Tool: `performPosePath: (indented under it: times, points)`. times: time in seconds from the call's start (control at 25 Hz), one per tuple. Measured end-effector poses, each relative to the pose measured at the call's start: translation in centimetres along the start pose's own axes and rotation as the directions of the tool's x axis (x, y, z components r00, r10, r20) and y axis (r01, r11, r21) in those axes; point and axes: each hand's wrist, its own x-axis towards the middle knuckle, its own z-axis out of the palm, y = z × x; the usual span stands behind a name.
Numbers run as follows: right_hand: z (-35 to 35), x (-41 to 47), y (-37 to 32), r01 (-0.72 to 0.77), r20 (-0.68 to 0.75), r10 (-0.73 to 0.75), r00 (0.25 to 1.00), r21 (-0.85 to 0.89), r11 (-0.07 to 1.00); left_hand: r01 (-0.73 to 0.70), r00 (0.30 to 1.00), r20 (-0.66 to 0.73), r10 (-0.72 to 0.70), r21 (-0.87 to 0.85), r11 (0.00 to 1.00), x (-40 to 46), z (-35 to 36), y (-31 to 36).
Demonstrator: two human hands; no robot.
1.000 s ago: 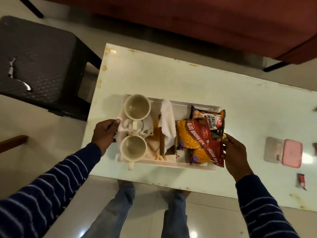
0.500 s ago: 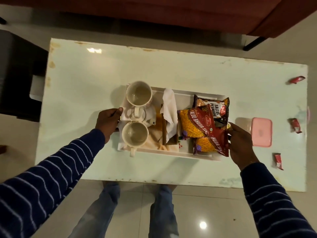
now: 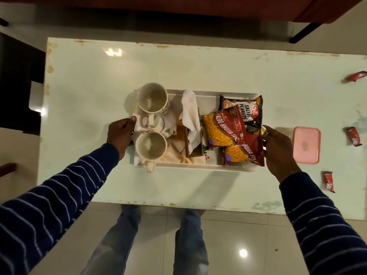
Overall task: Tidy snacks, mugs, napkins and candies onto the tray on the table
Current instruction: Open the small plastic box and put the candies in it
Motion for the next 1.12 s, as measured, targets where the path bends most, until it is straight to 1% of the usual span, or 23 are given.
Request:
performPosePath:
  times: [0.28, 0.4, 0.44, 0.52, 0.56, 0.68, 0.72, 0.8, 0.84, 0.88, 0.96, 1.04, 1.12]
  points:
    - [0.2, 0.1, 0.2, 0.017, -0.029, -0.019, 0.999, -0.056, 0.998, 0.007, 0.999, -0.036, -0.006, 0.016, 1.0, -0.1, 0.4, -0.1]
    - [-0.1, -0.1, 0.2, -0.002, -0.07, -0.007, 0.998, -0.13, 0.991, -0.014, 0.992, -0.121, 0.024, 0.083, 0.996, -0.7, 0.5, 0.4]
    - [-0.4, -0.3, 0.3, 0.02, -0.11, -0.043, 0.993, -0.202, 0.979, -0.029, 0.984, -0.175, 0.045, 0.095, 0.995, -1.2, 0.5, 0.6]
    - [-1.5, -1.4, 0.6, 0.138, -0.165, -0.222, 0.961, -0.408, 0.903, -0.06, 0.952, -0.295, 0.077, 0.064, 0.996, -2.3, 0.4, 1.3]
    - [-2.2, -2.1, 0.7, 0.2, -0.17, -0.312, 0.935, -0.474, 0.857, -0.076, 0.934, -0.347, 0.085, 0.04, 0.996, -2.8, 0.2, 1.7]
    - [-5.5, -3.9, 0.4, 0.339, -0.145, -0.47, 0.871, -0.517, 0.786, -0.147, 0.878, -0.45, 0.16, 0.064, 0.987, -5.3, 0.0, 3.8]
    - [-6.7, -4.3, 0.1, 0.355, -0.146, -0.501, 0.853, -0.542, 0.762, -0.175, 0.863, -0.467, 0.191, 0.078, 0.982, -6.4, 0.2, 4.7]
    - [-8.8, -4.5, -0.5, 0.319, -0.172, -0.545, 0.82, -0.653, 0.687, -0.244, 0.836, -0.484, 0.257, 0.092, 0.965, -9.1, 1.6, 6.4]
    - [-9.5, -4.1, -0.7, 0.269, -0.189, -0.543, 0.818, -0.708, 0.653, -0.307, 0.817, -0.488, 0.307, 0.083, 0.948, -10.4, 2.7, 7.2]
    - [-9.9, -3.7, -0.9, 0.209, -0.199, -0.509, 0.838, -0.744, 0.635, -0.382, 0.793, -0.48, 0.376, 0.089, 0.92, -11.7, 3.7, 7.8]
    - [-10.2, -2.6, -1.0, 0.116, -0.19, -0.395, 0.899, -0.765, 0.633, -0.519, 0.726, -0.421, 0.543, 0.182, 0.835, -13.7, 6.3, 8.3]
    - [-10.0, -1.6, -0.3, 0.089, -0.161, -0.346, 0.924, -0.791, 0.606, -0.615, 0.669, -0.313, 0.674, 0.276, 0.739, -14.8, 9.4, 7.8]
    - [-9.5, -1.0, 0.3, 0.065, -0.166, -0.335, 0.927, -0.811, 0.582, -0.724, 0.596, -0.142, 0.79, 0.329, 0.606, -15.9, 12.5, 6.9]
